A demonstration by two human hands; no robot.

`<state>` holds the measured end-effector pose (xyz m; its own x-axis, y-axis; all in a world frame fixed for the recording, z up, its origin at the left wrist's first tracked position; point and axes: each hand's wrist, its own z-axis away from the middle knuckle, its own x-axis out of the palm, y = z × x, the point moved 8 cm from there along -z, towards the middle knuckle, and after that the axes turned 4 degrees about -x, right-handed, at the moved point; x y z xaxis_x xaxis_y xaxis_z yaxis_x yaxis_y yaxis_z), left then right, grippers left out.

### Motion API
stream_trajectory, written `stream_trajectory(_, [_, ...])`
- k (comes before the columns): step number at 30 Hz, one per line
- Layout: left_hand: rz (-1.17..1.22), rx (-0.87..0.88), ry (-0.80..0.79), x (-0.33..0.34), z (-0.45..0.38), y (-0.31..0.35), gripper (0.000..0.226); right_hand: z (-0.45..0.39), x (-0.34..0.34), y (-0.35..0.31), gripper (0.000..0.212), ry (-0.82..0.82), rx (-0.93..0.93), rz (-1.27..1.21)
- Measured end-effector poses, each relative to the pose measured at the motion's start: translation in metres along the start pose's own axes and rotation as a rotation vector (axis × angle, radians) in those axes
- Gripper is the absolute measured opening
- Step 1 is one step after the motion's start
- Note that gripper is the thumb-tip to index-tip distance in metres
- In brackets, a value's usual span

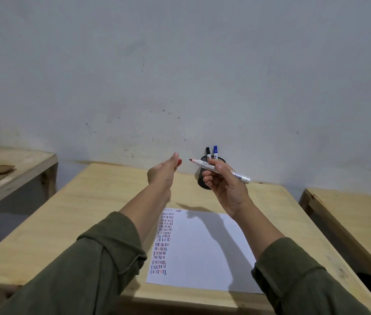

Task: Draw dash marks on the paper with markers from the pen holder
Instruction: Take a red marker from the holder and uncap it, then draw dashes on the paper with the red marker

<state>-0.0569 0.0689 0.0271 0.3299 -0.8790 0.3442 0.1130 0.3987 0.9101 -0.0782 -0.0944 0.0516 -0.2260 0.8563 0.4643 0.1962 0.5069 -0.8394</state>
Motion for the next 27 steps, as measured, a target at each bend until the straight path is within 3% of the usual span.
stream_trajectory(5, [-0.380,0.228,0.099,-0.045,-0.003,0.000,0.012,0.003,-0.014,0.018,0.016,0.069,0.087,0.011])
stream_trajectory(14, [-0.875,0.249,0.161,-0.093,0.000,-0.056,0.010,0.016,-0.030,0.073,0.009,0.204,0.223,0.100])
stream_trajectory(19, [-0.920,0.288,0.139,-0.100,0.001,-0.066,0.018,0.020,-0.036,0.088,0.005,0.228,0.293,0.133])
stream_trajectory(27, [-1.026,0.314,0.059,-0.102,0.000,-0.081,0.072,0.017,-0.053,0.102,0.010,0.264,0.337,0.200])
